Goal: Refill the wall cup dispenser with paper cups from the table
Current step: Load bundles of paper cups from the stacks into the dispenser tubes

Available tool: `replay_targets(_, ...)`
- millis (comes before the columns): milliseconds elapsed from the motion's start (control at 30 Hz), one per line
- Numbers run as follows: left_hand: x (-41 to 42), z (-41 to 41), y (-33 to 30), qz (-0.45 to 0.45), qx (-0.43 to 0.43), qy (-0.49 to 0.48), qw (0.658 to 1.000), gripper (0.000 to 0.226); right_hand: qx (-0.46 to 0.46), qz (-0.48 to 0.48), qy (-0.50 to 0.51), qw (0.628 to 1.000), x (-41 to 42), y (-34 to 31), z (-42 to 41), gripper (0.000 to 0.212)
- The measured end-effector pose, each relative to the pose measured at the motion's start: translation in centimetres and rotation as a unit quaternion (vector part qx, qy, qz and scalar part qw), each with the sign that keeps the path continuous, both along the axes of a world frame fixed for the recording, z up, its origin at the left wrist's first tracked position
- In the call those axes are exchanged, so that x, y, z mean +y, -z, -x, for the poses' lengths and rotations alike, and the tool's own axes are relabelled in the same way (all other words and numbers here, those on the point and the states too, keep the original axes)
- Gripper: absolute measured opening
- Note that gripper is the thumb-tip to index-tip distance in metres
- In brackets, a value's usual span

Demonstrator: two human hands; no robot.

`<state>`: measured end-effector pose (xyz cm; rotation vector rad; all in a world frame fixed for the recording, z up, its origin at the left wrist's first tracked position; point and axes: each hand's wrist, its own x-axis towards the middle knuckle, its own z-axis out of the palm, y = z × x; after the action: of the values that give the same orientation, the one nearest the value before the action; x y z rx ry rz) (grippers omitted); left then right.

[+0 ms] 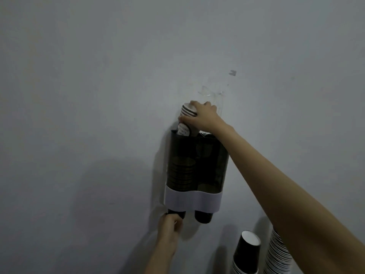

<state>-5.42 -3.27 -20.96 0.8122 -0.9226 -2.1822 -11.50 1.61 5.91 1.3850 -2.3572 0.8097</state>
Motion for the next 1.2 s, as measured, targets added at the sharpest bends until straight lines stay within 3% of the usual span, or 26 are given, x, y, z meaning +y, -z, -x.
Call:
replay_targets(133,-0.2,0.1,0.5,0.005,0.022,-0.013,1.0,0.022,0.012,-0.121,-0.008,0.993,-0.8,2.1,-0.3,0.062)
replay_targets(533,-0.1,0.2,1.1,0.037,0.032,-0.004,0.999,0.026,0.015,-0.147,-0.035,0.988,-1.2,2.0,0.5,0.041)
replay_targets(700,-0.1,0.1,1.0,0.04,0.029,-0.004,0.999,0.025,0.003,-0.167,-0.046,0.985,-1.2,2.4,0.3,0.055)
replay_targets(800,0.2,-0.2,0.8,0.041,0.029,-0.007,0.999,0.025,-0.015,-0.116,-0.08,0.99,-1.1,2.7,0.3,0.06)
replay_targets(1000,0.4,-0.3,0.6,0.039,0.016,-0.004,0.999,0.025,-0.058,0.05,-0.13,0.989,-0.3,3.6,1.2,0.037)
replay_targets(1100,1.0,-0.3,1.1,0.042,-0.007,-0.007,0.999,0.031,-0.044,0.169,-0.144,0.974,3.2,5.4,1.1,0.037)
replay_targets(1200,2.3,0.6,2.7,0.042,-0.05,0.016,0.998,0.036,-0.105,0.291,-0.126,0.942,7.9,9.4,1.9,0.031)
